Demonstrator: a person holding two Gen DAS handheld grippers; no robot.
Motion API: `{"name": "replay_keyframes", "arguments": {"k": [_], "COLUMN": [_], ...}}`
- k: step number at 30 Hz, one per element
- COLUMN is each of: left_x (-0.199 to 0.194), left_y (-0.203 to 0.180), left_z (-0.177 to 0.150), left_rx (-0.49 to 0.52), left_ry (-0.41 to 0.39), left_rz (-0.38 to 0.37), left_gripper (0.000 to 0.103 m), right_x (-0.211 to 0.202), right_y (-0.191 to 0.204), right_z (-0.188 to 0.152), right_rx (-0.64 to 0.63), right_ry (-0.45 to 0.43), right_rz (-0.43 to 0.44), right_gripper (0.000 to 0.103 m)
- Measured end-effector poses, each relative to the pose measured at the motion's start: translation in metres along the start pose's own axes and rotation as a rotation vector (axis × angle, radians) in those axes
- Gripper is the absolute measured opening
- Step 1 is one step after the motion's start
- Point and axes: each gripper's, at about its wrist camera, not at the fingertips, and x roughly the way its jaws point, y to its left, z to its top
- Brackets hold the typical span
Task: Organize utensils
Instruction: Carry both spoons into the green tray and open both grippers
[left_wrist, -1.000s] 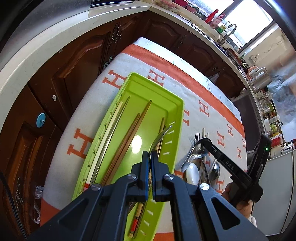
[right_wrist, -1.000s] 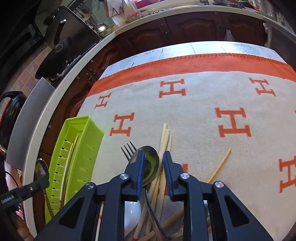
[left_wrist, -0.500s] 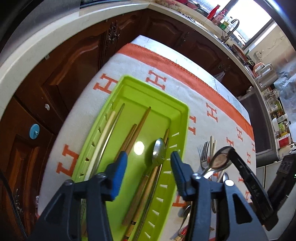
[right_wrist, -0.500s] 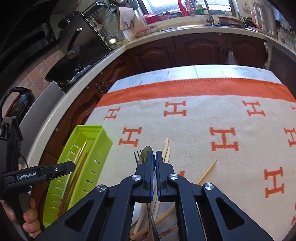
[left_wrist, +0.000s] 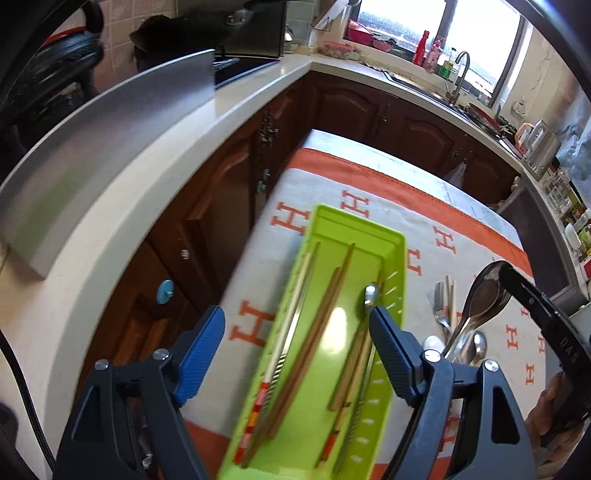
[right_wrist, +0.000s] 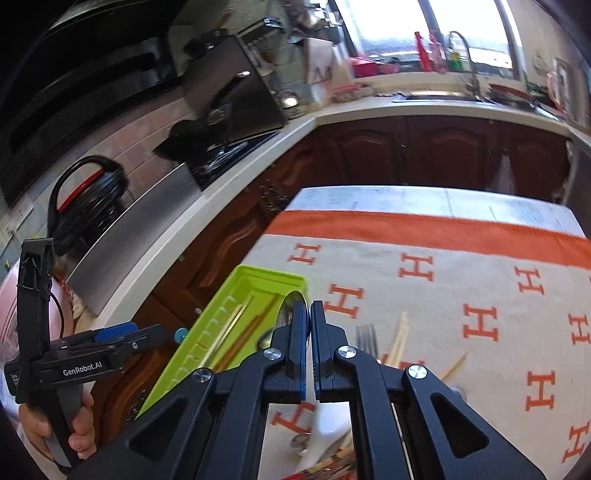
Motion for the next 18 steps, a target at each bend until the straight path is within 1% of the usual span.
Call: {"name": "replay_keyframes", "arguments": {"k": [4, 7, 13, 18], "left_x": [-0.011, -0.015, -0.015, -0.016], "left_y": [0.020, 0.031, 0.043, 0.047], "left_z": [-0.011, -0.019, -0.028, -0.031], "left_rx": [0.004, 0.004, -0.007, -0.009], "left_ry": [-0.020, -0.022, -0.013, -0.014], "left_rz": [0.061, 0.086, 0.086, 0.071], "left_gripper": [0.082, 0.083, 0.083, 0.083], "right_x": [0.008, 0.015, 0.029, 0.037], "right_y": [0.037, 0.062, 0.109, 0.134], "right_z": [-0.002, -0.012, -0.043, -0.070], "right_rx": [-0.082, -0.140, -0.282, -0.403], "right_ry": [0.031, 0.058, 0.117, 0.175], "right_rz": [0.026, 0.045, 0.070, 0.098], "right_gripper": [0.002, 0.002, 0.003, 0.003]}}
